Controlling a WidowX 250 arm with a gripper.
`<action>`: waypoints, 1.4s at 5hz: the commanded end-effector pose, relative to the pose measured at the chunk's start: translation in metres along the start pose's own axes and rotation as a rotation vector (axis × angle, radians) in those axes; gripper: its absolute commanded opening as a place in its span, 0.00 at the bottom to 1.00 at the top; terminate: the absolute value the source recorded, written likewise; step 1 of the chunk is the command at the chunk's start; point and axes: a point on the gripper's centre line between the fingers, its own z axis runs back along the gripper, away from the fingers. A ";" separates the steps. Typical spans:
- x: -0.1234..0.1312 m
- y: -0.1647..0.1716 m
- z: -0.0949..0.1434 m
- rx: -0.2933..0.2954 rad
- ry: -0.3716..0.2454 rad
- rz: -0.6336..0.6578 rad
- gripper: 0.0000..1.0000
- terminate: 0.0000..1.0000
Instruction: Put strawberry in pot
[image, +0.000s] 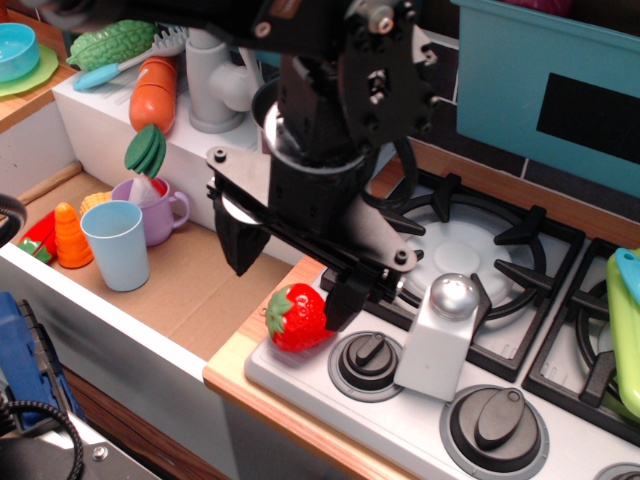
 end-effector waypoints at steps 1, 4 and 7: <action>0.000 0.000 0.000 0.000 0.000 0.000 1.00 0.00; 0.012 0.007 -0.025 -0.056 -0.077 -0.079 1.00 0.00; 0.028 0.016 -0.056 -0.187 -0.103 -0.050 1.00 0.00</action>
